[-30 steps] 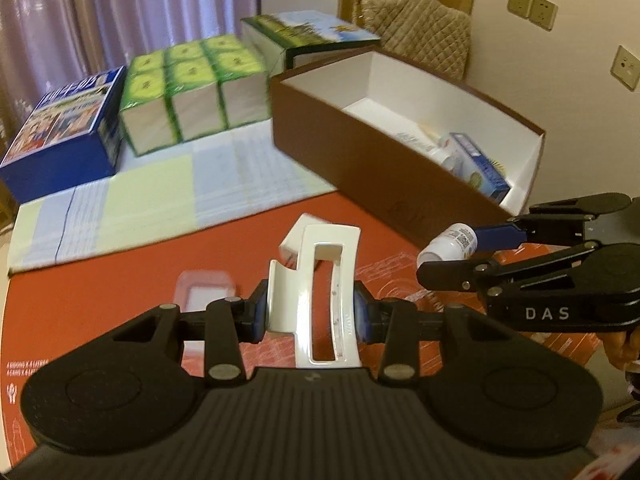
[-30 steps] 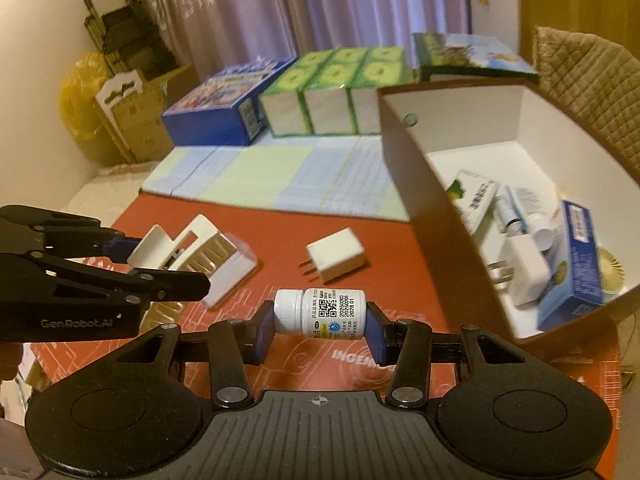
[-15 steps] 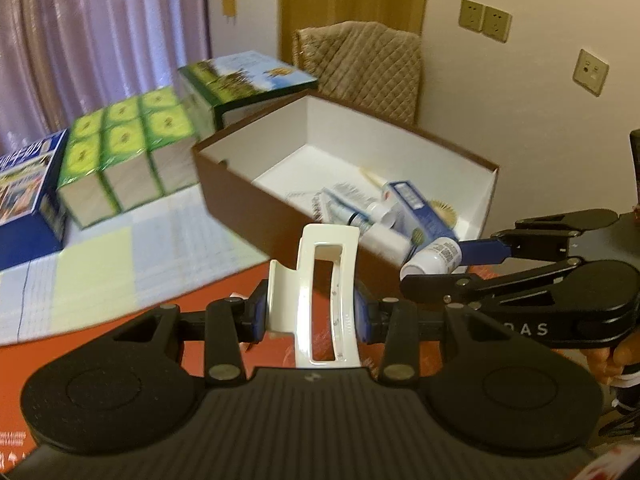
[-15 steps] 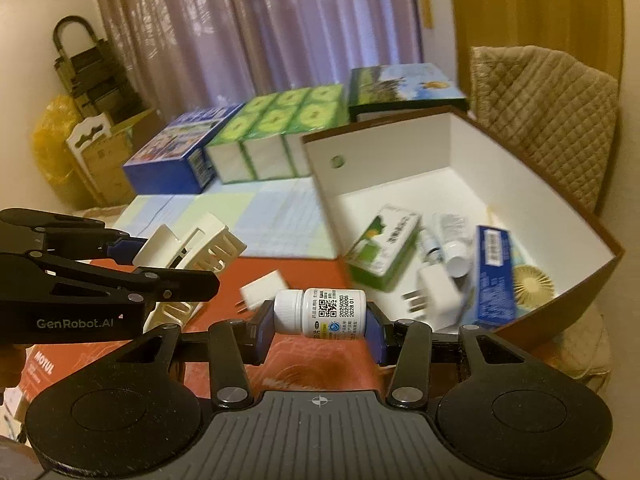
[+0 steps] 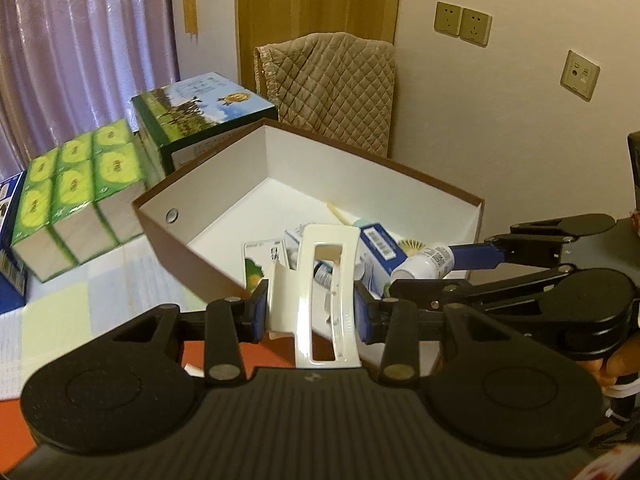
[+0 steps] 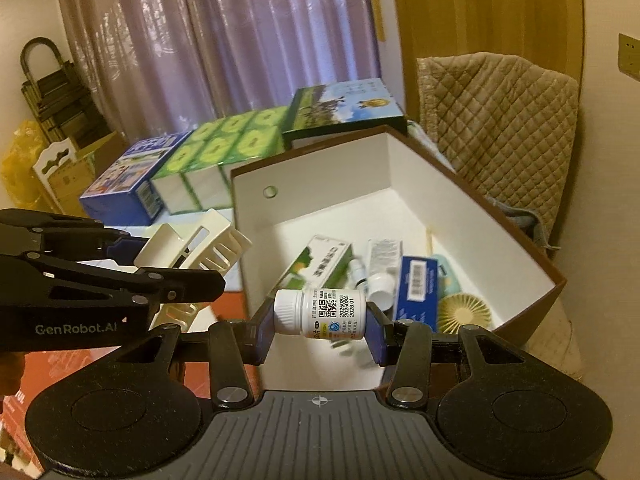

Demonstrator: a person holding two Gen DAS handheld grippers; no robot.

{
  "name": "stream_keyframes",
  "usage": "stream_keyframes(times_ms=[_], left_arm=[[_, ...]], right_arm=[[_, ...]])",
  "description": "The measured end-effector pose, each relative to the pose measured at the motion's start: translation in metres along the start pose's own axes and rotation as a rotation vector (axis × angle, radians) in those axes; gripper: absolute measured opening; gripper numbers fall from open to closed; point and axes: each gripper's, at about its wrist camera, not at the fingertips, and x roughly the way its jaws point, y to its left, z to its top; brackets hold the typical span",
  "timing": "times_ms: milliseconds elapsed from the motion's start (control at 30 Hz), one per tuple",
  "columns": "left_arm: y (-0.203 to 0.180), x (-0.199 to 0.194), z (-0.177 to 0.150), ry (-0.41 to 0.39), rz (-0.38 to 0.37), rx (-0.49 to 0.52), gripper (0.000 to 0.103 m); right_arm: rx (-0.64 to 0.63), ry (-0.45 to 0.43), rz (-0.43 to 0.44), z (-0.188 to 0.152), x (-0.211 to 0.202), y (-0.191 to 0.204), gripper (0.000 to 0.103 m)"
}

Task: Organize rigid objects
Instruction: 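Lower the clip and bottle into the box and open both tools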

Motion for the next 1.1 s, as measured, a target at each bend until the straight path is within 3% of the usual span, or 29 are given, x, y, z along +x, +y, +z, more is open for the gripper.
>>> stream_keyframes(times_ms=[433,1100], left_arm=[[0.013,0.058,0.039,0.033,0.035,-0.022,0.037],[0.067,0.158,0.066,0.181,0.161,-0.08,0.037]], right_arm=[[0.001,0.0,-0.04,0.042,0.047,-0.039,0.043],[0.03,0.114,-0.082,0.081,0.147,-0.072,0.043]])
